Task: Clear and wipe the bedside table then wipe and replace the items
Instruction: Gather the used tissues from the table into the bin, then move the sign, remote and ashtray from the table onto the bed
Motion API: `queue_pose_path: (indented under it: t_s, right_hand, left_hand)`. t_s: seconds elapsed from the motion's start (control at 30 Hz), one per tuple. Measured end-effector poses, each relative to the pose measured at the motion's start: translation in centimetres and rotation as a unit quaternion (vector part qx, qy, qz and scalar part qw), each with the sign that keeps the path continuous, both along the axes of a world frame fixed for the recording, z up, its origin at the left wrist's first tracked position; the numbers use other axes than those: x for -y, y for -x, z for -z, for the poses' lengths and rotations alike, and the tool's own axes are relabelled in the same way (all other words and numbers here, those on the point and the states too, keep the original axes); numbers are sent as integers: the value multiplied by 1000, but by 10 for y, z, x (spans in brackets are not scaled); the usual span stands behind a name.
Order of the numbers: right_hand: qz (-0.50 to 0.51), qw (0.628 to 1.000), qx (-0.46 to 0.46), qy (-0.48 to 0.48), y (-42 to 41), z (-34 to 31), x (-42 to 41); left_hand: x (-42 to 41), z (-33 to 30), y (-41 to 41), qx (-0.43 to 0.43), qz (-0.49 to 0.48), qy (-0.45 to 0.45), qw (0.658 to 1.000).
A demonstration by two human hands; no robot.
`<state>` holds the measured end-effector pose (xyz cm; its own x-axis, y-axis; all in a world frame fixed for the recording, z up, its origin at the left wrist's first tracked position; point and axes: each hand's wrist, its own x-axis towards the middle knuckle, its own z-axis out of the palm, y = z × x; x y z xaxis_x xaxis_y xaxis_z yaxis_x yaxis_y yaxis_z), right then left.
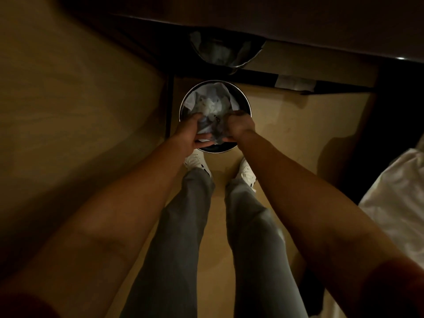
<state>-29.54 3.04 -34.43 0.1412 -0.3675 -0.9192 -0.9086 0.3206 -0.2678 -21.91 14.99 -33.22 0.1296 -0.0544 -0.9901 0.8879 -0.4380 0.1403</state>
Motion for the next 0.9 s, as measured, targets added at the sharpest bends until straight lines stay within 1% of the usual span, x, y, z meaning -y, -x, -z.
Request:
queue_pose_path:
  t_s: [0.23,0.37,0.5,0.6,0.7,0.9]
  right_hand:
    - [38,999,24,-18,10,-38,8]
    - [80,995,46,-33,16,-86,19]
    - [96,992,85,-21,23,-133,27]
    - [108,987,121,-19,30,-171,35]
    - [110,982,150,-16,36,-207,44]
    - [112,971,211,4,46,-270,74]
  left_hand:
    - [0,-37,5,43,4,-3,999]
    - [4,-75,10,75,18,10,997]
    - [9,-114,14,104,25,6,994]
    - [17,-149,16,125,30,19,992]
    - [26,-184,19,152,15,36,988]
    - [50,-249,17,244,8,44,969]
